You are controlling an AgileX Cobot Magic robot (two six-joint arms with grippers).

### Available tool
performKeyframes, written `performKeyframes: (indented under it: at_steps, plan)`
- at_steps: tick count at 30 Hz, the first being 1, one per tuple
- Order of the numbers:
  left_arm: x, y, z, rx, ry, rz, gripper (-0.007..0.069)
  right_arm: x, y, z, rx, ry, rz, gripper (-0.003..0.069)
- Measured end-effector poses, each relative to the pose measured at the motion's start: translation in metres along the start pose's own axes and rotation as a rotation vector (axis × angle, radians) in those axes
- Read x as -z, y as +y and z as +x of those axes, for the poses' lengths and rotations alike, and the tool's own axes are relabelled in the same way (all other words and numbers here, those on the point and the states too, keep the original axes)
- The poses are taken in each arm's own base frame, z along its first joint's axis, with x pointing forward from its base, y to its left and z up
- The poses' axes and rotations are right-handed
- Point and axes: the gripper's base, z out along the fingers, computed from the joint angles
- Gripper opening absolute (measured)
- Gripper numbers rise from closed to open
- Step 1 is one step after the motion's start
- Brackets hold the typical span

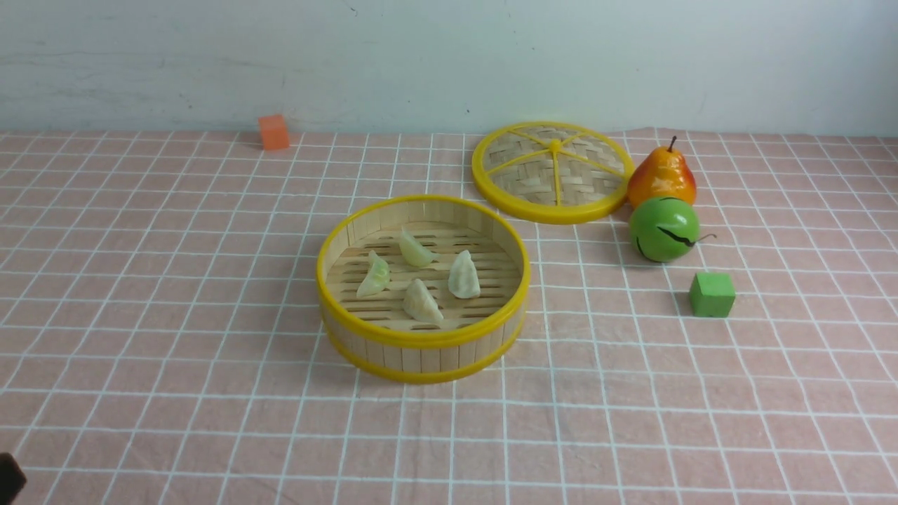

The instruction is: Put the dumplings into the steamer on the table with the pink tablecloth.

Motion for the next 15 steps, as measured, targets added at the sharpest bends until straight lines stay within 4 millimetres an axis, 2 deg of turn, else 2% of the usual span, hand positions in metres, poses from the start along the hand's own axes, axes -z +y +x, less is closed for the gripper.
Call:
performKeyframes:
  at_steps: [1,4,10,15]
  plan:
    - [-0.001,0.003,0.004,0.006,-0.034,-0.029,-0.0008,0.0,0.0,0.0,0.0,0.0,0.0,0.0001]
    - [-0.005,0.013,0.021,0.019,-0.088,-0.126,-0.0013,0.0,0.0,0.0,-0.001,0.0,0.0,0.0003]
    - [-0.012,0.027,0.054,0.038,-0.012,-0.237,-0.0013,0.0,0.0,0.0,-0.005,0.0,0.0,0.0011]
    - [-0.012,0.03,0.065,0.042,0.079,-0.26,-0.0013,0.0,0.0,0.0,-0.005,0.0,0.0,0.0014]
